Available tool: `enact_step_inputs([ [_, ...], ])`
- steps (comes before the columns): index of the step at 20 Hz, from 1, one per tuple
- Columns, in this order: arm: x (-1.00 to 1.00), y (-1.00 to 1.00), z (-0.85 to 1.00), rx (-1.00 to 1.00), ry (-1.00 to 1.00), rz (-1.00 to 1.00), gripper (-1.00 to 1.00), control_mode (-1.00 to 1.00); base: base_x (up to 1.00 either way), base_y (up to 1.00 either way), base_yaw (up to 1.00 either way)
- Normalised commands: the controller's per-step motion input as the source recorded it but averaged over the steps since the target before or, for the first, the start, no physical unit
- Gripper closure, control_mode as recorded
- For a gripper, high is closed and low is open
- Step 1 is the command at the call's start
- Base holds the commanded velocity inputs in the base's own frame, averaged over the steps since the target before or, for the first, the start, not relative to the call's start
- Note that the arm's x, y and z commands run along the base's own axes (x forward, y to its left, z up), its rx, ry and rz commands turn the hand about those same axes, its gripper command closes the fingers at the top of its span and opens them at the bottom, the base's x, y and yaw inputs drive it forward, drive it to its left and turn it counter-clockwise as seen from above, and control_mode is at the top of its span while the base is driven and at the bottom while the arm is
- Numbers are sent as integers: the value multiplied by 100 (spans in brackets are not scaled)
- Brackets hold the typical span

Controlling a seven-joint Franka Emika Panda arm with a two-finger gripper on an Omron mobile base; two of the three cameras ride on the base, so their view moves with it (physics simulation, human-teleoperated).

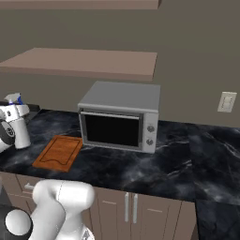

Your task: Grab the spray bottle from the shelves, then place it next to the cutting board for sanitizing. Then grab the dish brush from the countertop next to the sink and place it next to the cutting board.

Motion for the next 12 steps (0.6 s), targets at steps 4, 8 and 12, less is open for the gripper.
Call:
enact_step_inputs([
  [4, 40, 15, -48, 8, 0, 15, 100, -100, 0, 0, 0],
  [8, 35, 24, -36, 8, 0, 12, 100, -100, 0, 0, 0],
  [12, 11, 21, -30, 1, 0, 5, 100, -100, 0, 0, 0],
])
